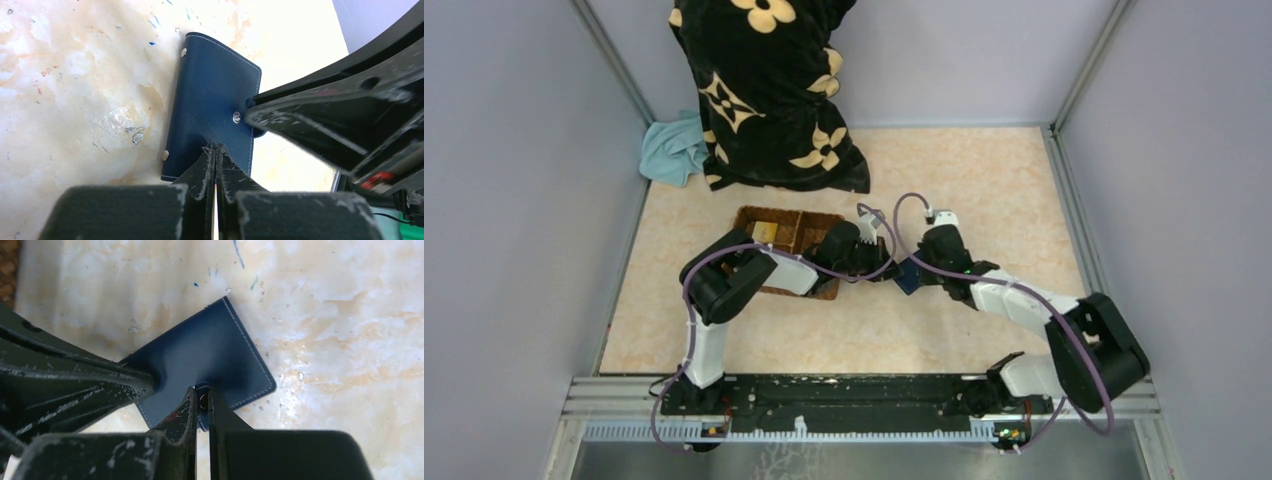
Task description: Take the credit cards out of the card holder
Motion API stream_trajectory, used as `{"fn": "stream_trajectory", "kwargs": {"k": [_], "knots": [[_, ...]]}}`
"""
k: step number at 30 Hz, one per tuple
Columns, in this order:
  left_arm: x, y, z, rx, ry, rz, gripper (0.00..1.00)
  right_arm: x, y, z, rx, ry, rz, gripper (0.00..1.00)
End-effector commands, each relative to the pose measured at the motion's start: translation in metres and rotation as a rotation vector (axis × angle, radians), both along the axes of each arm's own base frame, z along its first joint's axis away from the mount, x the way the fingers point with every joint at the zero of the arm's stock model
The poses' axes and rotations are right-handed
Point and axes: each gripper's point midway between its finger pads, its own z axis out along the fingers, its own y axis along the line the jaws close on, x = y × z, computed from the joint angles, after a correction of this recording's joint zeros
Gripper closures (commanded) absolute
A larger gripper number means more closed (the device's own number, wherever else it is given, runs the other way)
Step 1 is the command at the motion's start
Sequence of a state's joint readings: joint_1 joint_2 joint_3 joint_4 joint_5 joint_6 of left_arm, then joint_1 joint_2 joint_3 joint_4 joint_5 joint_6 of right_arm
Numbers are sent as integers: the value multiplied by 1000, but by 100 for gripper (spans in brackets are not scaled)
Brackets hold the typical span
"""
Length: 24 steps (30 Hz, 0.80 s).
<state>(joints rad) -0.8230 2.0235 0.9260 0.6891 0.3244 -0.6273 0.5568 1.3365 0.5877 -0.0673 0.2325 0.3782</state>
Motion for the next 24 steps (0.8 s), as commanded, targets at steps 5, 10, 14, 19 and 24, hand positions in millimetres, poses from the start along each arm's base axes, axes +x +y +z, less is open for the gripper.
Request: {"fn": "stream_trajectory", "kwargs": {"k": [5, 10, 14, 19, 24], "knots": [[-6, 12, -8, 38, 18, 0, 77, 12, 11, 69, 271, -159, 37, 100], [-8, 10, 19, -2, -20, -18, 48, 17, 13, 92, 293, -211, 42, 100], [-9, 11, 40, -36, -55, -18, 45, 19, 15, 116, 310, -260, 56, 100], [-8, 13, 50, -37, -82, -18, 45, 21, 16, 140, 315, -314, 79, 100], [-11, 11, 51, -44, -74, -36, 45, 25, 13, 131, 283, -288, 64, 100]]}}
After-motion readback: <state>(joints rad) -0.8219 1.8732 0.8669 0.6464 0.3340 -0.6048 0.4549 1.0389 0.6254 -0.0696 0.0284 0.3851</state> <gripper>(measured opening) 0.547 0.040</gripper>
